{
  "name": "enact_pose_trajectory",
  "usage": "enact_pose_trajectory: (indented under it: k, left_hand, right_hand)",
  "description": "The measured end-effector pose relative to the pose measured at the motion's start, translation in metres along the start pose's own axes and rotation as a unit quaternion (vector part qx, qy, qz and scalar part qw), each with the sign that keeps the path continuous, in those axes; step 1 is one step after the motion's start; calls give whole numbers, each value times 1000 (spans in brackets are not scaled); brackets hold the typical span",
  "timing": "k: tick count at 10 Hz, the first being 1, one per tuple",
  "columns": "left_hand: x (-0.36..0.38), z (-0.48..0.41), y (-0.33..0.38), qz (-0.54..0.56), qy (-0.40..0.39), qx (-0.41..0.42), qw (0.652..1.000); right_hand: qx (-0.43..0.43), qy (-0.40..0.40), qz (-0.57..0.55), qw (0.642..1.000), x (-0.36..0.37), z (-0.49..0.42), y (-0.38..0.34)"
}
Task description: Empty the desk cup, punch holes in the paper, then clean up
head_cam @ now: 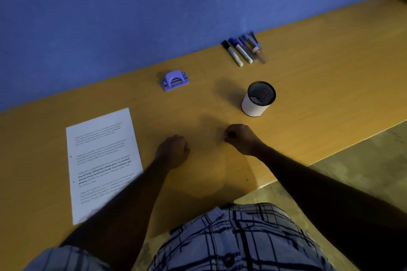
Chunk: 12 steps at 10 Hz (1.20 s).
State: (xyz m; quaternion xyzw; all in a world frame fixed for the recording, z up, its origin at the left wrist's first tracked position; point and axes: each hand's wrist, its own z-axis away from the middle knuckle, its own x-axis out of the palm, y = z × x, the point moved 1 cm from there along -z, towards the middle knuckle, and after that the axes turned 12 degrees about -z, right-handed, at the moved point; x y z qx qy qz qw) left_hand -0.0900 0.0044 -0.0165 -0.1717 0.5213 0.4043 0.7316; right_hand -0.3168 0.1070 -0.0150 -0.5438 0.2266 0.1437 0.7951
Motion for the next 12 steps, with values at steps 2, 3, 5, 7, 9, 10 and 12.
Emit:
enact_pose_trajectory:
  k: [2, 3, 5, 7, 9, 10, 12]
  left_hand:
    - [-14, -11, 2, 215, 41, -23, 975]
    - [-39, -28, 24, 279, 83, -28, 956]
    - [-91, -63, 91, 278, 97, 83, 952]
    - [-122, -100, 149, 205, 130, 171, 955]
    - [-121, -125, 176, 149, 142, 161, 965]
    - [-121, -128, 179, 141, 139, 147, 969]
    - [-123, -123, 178, 121, 109, 148, 976]
  right_hand:
    - [-23, 41, -17, 999, -11, -1, -5]
    - [-49, 86, -29, 995, -23, 1, -15]
    - [-63, 167, -38, 983, -64, 3, -29]
    - [-61, 249, -29, 966, -113, 7, -26]
    - [-9, 256, -18, 966, -138, 10, -6]
    - [-6, 255, -6, 967, -143, 12, -3]
    - [-22, 234, 18, 972, -146, 9, -6]
